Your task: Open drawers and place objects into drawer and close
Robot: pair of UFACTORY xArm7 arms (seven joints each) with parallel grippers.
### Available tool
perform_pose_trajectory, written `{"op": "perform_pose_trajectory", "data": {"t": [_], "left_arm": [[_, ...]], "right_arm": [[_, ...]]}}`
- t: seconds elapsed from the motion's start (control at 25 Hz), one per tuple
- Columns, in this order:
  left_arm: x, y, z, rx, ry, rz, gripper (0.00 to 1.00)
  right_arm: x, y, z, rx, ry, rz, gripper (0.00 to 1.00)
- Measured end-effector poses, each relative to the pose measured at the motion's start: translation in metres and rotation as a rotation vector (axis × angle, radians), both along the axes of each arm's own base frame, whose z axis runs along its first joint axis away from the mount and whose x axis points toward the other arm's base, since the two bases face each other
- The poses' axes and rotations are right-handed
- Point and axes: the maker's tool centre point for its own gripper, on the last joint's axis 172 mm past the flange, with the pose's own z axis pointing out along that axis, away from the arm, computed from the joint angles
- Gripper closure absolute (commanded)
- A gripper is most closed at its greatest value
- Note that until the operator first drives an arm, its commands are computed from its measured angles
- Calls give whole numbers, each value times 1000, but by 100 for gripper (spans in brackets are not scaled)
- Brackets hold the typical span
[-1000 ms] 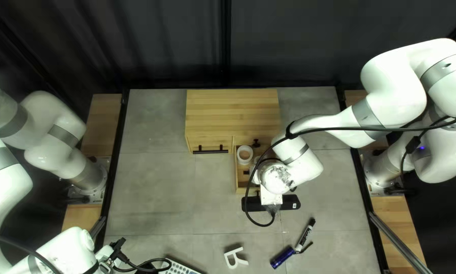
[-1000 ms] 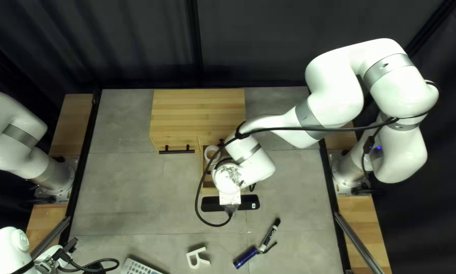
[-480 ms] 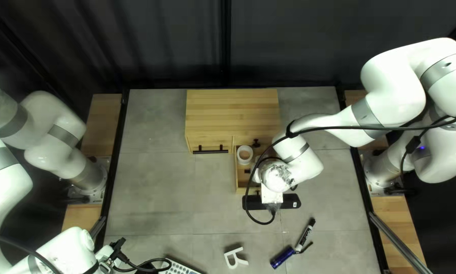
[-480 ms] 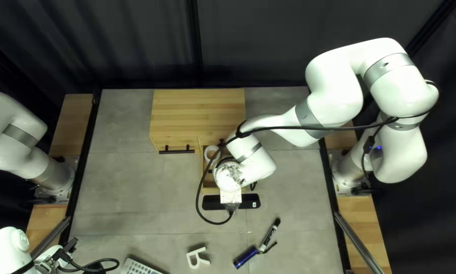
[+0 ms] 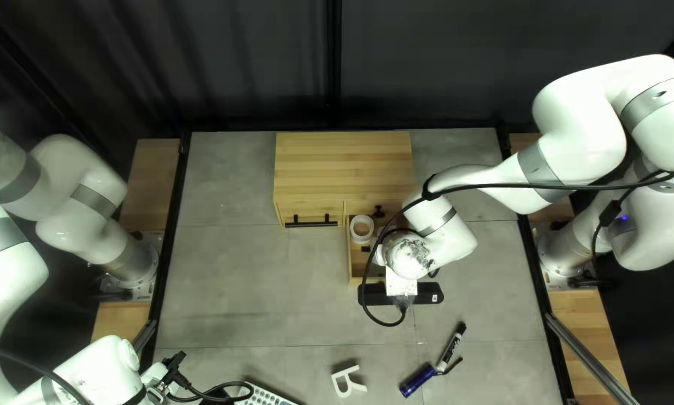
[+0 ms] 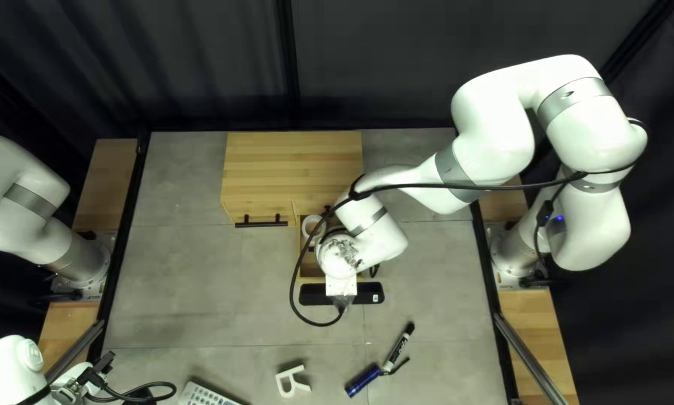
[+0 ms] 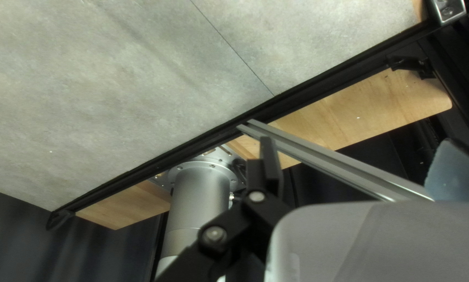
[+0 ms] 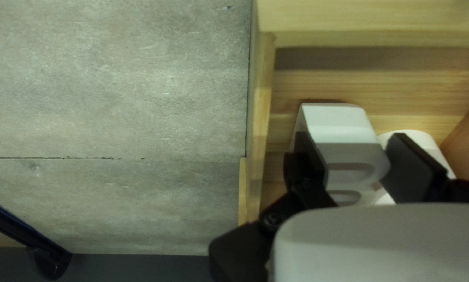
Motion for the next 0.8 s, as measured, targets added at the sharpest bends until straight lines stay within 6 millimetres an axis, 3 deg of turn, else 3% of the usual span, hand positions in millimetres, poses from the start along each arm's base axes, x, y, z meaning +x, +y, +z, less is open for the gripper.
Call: {"op": "perform_pose_trajectory", "data": {"t": [0.8], "left_arm": [[0, 0, 0, 0, 0, 0, 0]], "right_arm": [[-5, -15, -4, -5, -6, -9, 99]]}}
